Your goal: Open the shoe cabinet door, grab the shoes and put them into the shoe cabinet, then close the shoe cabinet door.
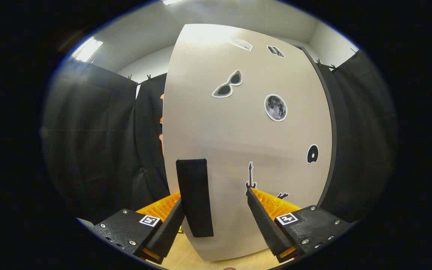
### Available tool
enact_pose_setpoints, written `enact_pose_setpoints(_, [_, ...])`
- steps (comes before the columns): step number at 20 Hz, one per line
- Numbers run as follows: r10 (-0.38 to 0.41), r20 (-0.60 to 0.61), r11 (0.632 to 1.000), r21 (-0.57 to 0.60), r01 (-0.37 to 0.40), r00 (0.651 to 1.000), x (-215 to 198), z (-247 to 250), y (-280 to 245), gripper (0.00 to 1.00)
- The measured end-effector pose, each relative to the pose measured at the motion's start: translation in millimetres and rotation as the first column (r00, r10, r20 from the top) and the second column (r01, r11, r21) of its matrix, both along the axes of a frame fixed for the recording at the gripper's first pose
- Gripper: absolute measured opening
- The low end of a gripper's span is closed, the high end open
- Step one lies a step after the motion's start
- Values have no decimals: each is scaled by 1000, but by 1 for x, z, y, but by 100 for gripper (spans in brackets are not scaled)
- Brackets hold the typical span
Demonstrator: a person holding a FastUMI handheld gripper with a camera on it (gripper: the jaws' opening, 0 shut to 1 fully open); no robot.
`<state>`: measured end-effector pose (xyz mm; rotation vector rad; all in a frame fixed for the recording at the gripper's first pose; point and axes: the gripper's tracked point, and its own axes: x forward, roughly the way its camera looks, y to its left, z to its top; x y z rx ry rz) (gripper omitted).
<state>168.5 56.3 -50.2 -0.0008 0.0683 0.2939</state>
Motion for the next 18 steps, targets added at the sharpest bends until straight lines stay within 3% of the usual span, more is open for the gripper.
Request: enact_pose_setpoints(18, [-128,13,991,37,127,992,36,-3,13,97])
